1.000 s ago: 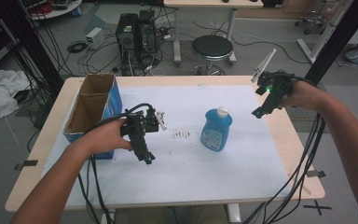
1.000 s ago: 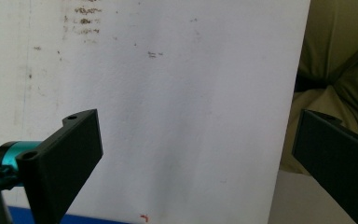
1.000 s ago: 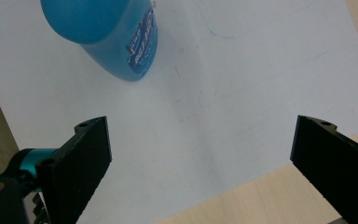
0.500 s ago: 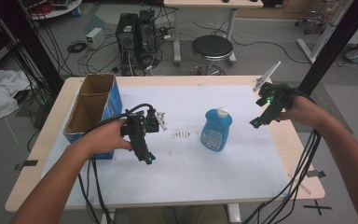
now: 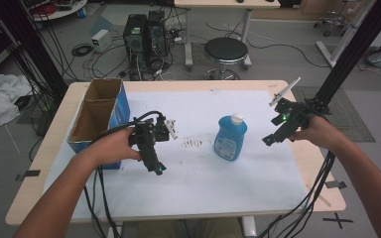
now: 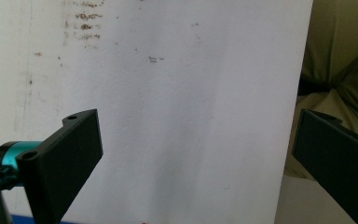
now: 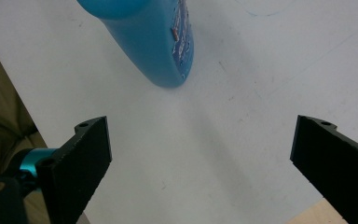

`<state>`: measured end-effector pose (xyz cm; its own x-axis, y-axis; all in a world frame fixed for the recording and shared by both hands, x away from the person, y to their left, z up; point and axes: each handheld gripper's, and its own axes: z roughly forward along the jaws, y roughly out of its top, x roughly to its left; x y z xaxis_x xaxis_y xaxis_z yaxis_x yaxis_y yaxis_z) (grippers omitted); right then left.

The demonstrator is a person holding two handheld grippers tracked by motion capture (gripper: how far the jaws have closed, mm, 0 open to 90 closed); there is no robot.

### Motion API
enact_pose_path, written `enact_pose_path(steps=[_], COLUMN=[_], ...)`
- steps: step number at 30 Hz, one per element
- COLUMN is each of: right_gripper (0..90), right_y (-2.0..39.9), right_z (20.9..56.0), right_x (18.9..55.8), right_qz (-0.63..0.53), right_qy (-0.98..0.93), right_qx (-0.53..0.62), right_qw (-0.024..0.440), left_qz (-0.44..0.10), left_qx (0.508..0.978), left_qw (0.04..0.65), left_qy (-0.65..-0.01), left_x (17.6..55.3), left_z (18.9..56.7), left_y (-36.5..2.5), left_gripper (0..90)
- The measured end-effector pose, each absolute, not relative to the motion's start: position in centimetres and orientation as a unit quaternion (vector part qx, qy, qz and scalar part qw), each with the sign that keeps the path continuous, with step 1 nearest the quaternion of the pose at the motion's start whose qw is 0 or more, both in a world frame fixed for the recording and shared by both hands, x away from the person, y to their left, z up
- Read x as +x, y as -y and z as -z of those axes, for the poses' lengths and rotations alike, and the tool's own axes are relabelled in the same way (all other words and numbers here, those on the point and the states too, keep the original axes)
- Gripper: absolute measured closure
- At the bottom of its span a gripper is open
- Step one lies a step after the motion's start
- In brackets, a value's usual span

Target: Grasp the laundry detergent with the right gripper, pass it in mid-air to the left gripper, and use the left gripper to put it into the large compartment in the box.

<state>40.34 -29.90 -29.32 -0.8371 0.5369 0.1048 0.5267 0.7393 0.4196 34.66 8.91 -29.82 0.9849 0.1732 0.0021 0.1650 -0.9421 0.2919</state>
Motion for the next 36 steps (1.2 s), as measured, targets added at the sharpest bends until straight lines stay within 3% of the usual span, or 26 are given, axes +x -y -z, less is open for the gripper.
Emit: enact_pose_path(steps=[8, 36], right_gripper=[4.2, 4.2], right_y=[30.1, 29.6], right_z=[30.2, 35.6], right_x=[38.6, 34.8], right_qz=[-0.257, -0.431], right_qy=[-0.918, -0.837], right_qx=[0.300, 0.319], right_qw=[0.014, 0.111], left_qz=[-0.015, -0.012], left_qx=[0.985, 0.986], left_qw=[0.149, 0.143], left_qy=[-0.086, -0.085], left_x=[34.7, 34.9], left_z=[30.2, 30.6], left_y=[-8.8, -8.7], left_gripper=[1.7, 1.7])
